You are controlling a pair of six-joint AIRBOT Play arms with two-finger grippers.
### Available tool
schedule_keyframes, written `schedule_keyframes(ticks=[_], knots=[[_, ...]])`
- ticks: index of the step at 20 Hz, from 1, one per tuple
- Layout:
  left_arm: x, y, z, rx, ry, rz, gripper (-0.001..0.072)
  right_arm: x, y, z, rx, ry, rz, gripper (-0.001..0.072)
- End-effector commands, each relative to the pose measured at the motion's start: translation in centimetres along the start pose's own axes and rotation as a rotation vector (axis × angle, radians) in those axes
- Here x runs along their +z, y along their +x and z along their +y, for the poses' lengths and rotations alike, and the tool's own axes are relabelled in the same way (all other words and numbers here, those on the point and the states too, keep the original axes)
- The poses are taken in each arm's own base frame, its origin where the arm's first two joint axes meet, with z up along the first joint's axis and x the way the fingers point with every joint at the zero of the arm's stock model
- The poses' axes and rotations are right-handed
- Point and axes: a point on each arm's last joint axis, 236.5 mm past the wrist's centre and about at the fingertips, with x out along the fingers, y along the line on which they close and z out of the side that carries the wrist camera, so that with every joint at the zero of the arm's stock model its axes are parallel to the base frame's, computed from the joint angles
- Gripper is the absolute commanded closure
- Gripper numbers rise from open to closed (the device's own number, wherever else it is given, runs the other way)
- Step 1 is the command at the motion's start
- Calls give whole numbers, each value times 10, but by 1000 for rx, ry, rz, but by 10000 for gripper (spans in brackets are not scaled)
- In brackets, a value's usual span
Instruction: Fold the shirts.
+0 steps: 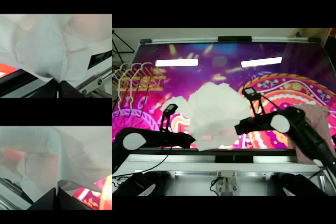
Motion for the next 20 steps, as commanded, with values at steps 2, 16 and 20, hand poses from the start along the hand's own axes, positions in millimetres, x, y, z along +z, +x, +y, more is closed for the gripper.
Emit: schedule_keyframes(ticks=[2,16,20], knots=[[-27,1,13,45,30,114,313,11,4,9,45,27,-58,658],[48,-145,178,679,-89,-14,127,3,4,18,84,47,-23,658],[63,-171,270,775,-198,-16,127,3,3,23,104,119,-19,658]])
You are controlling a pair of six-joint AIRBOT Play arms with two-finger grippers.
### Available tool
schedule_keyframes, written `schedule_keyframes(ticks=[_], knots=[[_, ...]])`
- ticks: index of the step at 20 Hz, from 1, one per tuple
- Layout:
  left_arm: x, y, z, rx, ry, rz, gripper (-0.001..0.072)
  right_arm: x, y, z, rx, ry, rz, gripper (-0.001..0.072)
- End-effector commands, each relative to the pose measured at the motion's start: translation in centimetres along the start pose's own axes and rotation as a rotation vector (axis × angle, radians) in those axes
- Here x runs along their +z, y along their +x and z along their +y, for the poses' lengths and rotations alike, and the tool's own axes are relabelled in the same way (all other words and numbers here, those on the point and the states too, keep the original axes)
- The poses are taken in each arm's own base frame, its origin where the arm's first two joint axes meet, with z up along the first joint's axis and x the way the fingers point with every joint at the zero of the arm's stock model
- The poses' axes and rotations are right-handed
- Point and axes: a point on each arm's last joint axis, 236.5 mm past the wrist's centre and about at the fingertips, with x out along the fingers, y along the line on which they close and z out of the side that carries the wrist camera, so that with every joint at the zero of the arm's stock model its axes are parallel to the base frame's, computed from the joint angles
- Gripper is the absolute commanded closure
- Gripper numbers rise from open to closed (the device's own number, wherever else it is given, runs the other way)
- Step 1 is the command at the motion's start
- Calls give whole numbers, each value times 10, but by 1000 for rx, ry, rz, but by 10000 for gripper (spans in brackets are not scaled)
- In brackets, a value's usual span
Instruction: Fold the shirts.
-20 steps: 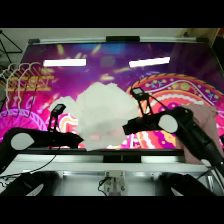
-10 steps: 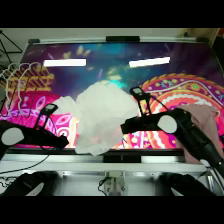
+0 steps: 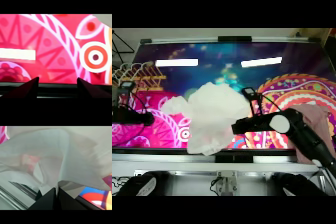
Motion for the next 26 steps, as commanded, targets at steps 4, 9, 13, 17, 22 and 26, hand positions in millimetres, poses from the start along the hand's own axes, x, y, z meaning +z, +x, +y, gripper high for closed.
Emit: schedule_keyframes(ticks=[4,9,13,17,22,26], knots=[[28,75,121,88,-217,102,20,-1,0,4,17,151,4,658],[68,91,149,96,-153,64,33,0,0,3,14,233,3,658],[79,102,147,65,-98,57,35,0,0,3,14,236,3,658],[69,123,153,53,-114,104,36,-1,0,4,15,257,4,658],[65,128,169,65,-147,97,40,-1,0,4,15,263,4,658],[57,144,168,48,-150,136,79,-1,0,4,15,268,4,658]])
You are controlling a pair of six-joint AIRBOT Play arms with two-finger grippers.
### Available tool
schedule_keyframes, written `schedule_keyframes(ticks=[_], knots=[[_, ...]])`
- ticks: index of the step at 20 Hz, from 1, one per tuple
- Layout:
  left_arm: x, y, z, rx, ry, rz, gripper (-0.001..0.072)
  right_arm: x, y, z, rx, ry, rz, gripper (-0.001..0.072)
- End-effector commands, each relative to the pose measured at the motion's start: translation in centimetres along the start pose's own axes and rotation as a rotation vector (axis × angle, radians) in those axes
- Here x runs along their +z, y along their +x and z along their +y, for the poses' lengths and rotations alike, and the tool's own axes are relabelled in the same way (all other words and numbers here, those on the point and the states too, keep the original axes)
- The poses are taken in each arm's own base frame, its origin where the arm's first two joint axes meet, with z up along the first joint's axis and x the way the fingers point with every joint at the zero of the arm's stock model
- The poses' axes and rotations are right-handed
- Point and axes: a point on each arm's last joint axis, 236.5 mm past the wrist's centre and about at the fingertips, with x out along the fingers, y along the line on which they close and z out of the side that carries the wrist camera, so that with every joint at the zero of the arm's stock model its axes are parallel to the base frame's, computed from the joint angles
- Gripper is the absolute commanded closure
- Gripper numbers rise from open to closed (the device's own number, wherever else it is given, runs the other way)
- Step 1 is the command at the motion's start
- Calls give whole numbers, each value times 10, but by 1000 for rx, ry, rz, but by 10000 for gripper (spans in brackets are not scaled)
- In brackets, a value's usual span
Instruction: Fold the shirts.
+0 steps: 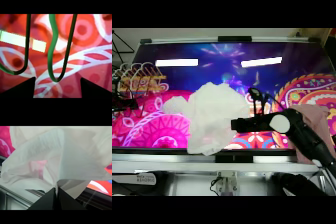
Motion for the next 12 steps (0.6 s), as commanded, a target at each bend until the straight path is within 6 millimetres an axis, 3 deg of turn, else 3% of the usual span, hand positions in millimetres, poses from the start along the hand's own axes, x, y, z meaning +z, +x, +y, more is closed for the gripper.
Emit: schedule_keyframes(ticks=[1,8,9,12], knots=[[-5,15,1,-12,-4,32,97,0,0,0,0,11,1,658],[-10,44,-3,-36,18,70,112,0,0,0,0,27,1,658],[-12,48,-4,-40,18,80,176,0,0,0,0,33,1,658],[-16,57,-6,-51,31,103,263,0,0,0,-1,39,1,658]])
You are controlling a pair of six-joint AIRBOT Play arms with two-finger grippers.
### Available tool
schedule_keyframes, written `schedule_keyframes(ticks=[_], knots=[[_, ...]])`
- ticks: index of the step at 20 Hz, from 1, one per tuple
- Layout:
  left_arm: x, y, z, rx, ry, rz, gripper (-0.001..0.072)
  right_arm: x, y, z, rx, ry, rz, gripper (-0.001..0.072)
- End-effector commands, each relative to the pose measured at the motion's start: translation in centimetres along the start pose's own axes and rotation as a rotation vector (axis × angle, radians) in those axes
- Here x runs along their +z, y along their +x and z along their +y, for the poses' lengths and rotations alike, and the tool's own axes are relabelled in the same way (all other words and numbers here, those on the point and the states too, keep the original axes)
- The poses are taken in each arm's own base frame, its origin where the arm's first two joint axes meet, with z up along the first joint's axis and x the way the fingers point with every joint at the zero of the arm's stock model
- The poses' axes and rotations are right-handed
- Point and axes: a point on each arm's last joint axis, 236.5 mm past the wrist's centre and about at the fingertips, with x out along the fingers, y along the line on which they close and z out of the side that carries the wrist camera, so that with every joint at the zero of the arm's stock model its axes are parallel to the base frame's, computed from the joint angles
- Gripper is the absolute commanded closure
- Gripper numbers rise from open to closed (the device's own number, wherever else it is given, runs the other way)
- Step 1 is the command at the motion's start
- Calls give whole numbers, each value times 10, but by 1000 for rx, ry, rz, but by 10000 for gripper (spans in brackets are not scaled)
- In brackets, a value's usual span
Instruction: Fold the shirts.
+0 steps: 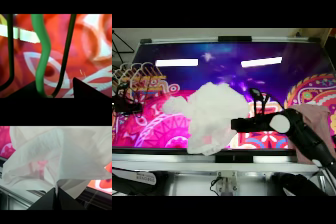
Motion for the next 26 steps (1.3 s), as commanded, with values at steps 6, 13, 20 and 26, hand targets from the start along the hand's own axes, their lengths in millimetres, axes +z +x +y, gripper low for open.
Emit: schedule_keyframes(ticks=[6,13,20,26], knots=[[-4,14,-8,-38,28,30,445,0,0,-1,-4,7,-1,658],[4,4,-18,-80,21,-14,657,0,0,-2,-7,5,-2,658],[34,-100,-23,-66,-80,-262,659,13,-12,-2,-37,-76,-37,658],[28,-268,-114,-279,-73,-603,658,64,-72,-14,-235,-235,-184,658]])
